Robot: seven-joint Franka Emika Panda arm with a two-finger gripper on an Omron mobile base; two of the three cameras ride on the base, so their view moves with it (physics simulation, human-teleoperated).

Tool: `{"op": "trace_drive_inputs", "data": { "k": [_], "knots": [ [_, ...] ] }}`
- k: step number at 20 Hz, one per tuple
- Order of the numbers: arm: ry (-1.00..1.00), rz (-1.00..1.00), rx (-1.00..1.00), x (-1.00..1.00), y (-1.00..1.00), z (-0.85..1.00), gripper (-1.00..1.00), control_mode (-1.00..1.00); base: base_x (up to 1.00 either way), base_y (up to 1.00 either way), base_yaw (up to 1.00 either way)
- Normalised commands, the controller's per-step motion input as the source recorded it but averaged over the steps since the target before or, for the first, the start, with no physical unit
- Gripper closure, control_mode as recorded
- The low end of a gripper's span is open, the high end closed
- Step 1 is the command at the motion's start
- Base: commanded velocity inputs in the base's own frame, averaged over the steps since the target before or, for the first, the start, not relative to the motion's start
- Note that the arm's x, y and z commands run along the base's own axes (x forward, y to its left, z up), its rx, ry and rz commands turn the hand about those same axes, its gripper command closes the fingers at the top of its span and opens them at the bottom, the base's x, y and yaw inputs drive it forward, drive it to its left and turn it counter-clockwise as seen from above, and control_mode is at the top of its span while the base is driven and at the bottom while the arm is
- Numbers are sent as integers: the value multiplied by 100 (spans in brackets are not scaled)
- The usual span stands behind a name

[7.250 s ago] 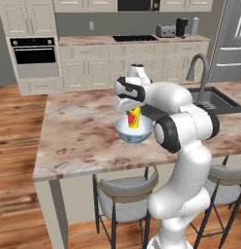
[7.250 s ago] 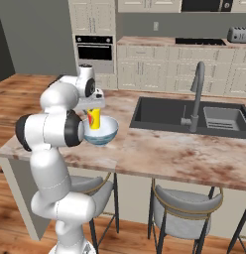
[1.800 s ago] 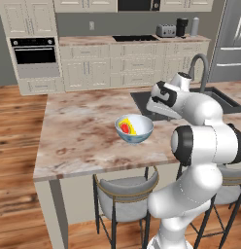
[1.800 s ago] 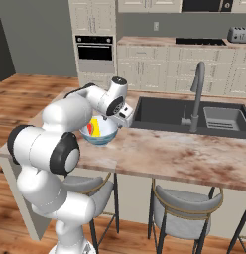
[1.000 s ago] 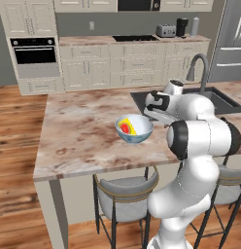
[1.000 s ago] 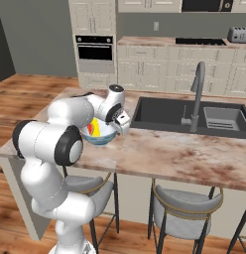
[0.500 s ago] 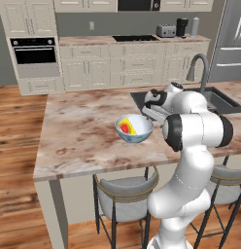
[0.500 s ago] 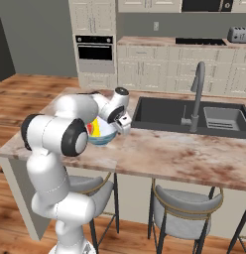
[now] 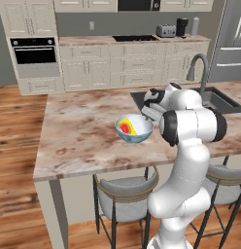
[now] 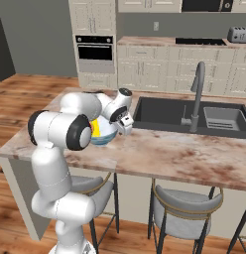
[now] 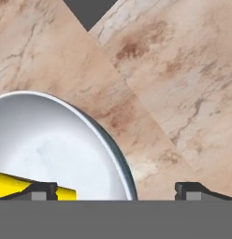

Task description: Place the cup inside the bowl on the dining table and move the bowl to any counter.

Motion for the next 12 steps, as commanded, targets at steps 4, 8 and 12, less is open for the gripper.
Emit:
{"op": "trace_drive_inputs", "data": {
  "k": [4, 8, 12],
  "knots": [
    [2, 0, 0, 0, 0, -20, -100, -100, 0, 0, 0],
    [0, 0, 0, 0, 0, -23, -100, -100, 0, 0, 0],
    [0, 0, 0, 1, 0, -25, -100, -100, 0, 0, 0]
  ]
}}
